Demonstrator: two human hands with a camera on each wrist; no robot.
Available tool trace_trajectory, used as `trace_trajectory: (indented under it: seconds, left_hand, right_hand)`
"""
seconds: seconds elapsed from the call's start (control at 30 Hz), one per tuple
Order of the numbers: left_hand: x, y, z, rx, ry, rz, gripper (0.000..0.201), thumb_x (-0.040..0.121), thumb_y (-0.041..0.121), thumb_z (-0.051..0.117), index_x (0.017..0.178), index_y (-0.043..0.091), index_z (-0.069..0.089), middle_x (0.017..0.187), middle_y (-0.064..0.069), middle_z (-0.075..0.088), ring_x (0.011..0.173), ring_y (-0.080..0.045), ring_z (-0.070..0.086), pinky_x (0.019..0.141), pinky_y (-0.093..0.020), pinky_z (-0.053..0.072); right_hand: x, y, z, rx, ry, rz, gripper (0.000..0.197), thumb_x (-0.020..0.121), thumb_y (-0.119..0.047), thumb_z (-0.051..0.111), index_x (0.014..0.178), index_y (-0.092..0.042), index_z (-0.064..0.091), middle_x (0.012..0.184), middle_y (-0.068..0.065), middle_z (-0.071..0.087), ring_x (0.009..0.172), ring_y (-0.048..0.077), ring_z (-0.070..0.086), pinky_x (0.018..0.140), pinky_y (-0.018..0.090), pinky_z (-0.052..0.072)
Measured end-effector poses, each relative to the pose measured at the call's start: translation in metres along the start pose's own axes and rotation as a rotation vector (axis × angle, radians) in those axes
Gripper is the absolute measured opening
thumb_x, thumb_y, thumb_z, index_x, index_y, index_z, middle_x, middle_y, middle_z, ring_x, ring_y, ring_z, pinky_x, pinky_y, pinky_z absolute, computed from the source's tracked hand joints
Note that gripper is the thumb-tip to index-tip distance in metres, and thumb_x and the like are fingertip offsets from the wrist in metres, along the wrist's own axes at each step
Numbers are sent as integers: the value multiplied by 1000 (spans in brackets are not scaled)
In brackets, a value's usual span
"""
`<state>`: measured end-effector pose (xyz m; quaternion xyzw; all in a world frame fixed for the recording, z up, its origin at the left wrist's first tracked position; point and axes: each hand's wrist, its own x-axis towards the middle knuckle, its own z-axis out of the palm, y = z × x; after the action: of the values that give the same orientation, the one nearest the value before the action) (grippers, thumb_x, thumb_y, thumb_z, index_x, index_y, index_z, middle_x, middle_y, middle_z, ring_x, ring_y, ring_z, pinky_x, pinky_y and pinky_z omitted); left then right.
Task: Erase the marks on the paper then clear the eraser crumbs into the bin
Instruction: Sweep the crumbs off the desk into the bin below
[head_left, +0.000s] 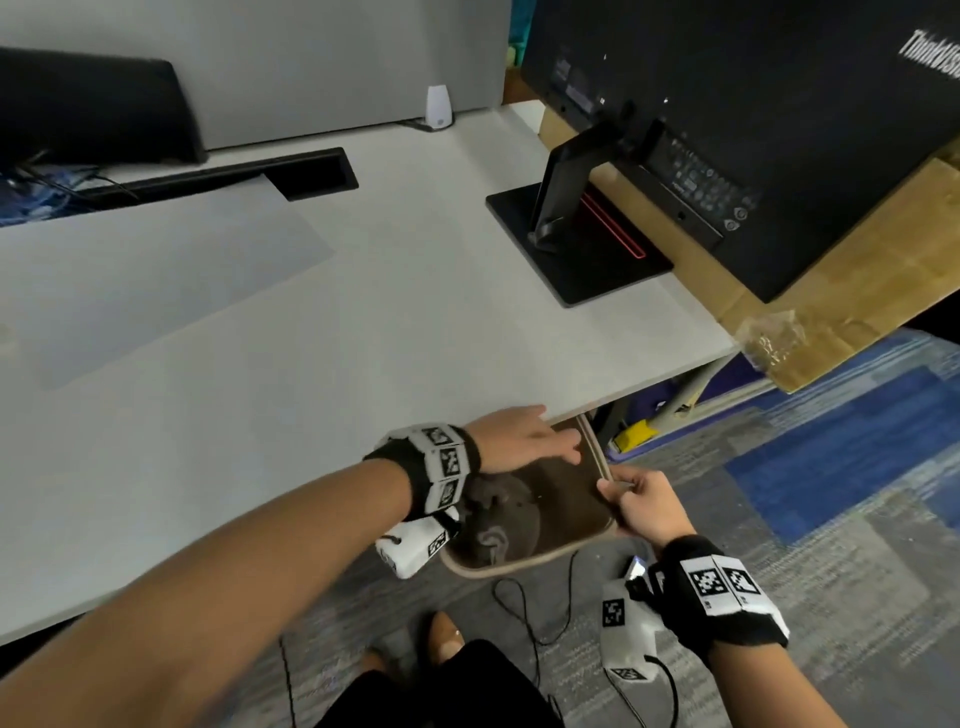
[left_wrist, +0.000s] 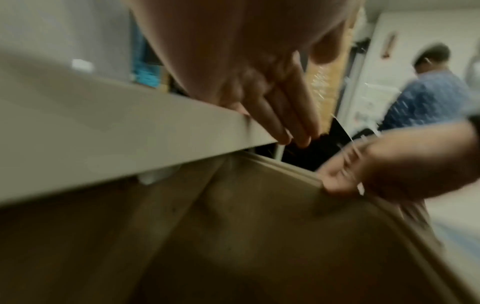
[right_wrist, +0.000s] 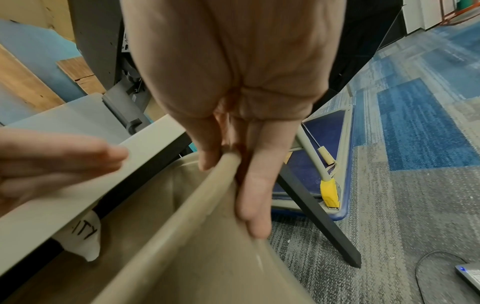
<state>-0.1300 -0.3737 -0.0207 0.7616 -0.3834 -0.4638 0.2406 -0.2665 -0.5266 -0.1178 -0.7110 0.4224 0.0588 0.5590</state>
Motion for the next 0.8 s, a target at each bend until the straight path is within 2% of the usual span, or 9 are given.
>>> trace_trajectory:
  seconds: [0.07,0.13,0.2,0.3,0.43,0.53,0.63,0.73,0.8]
  left_hand:
    - [1,-5,-8,-208,228,72,54,97,46,31,116,12,68,135,-12,55,131,-22,44,103,-20,26]
    - [13,-7,-23,-204,369,60,52,100,43,26,126,15,61,143,-4,48,138,-18,35,108,-19,18]
    - [24,-9,-31,93,301,-10,59,98,51,15,146,23,33,157,0,20,146,-16,10,119,-31,2]
    - [25,-18,-15,419,191,-27,54,102,38,12,152,18,3,160,3,-7,147,-11,-9,118,-34,-8]
    - [-8,-21,11,103,6,59,48,102,41,20,143,26,39,157,5,21,146,-12,7,117,-33,3]
    - [-5,-14,5,-124,142,84,46,100,42,32,130,18,57,142,-3,49,136,-17,37,112,-29,24]
    - [26,7,-12,-175,203,75,52,101,40,29,146,14,34,154,-3,29,144,-14,22,115,-24,10]
    - [65,28,-21,37,143,4,55,103,37,16,151,11,8,160,-4,0,148,-13,-1,117,-29,-4]
    - [87,36,-22,171,132,-4,58,103,40,12,151,10,2,160,-5,-7,147,-14,-7,118,-32,-6]
  right_hand:
    - [0,0,4,16,-10,3,22,92,-7,53,111,-6,65,97,21,70,88,35,68,79,47,55]
    - [0,0,6,22,-14,8,23,92,-8,53,112,-6,64,96,19,70,87,32,68,76,43,56]
    - [-2,-1,8,18,-13,4,21,92,-7,53,108,-4,66,86,13,70,80,27,66,70,35,54]
    - [-5,-4,10,23,-18,-1,20,92,-7,53,106,-3,67,89,15,70,87,29,66,81,43,55]
    - [-8,-4,11,10,-1,-27,17,91,-5,53,91,-12,68,86,13,69,86,28,65,86,47,52]
    - [-7,-2,7,6,20,-32,17,92,-5,52,98,-5,69,85,13,69,79,26,65,76,39,54]
    - [-4,2,0,0,60,-2,18,92,-7,52,101,-6,67,82,11,68,70,22,64,54,23,50]
    - [5,7,-9,3,101,3,19,90,-10,55,104,-6,68,97,16,71,91,28,66,79,37,54]
    - [9,10,-15,-4,119,8,16,90,-9,56,98,-8,70,96,16,71,89,27,65,86,40,50]
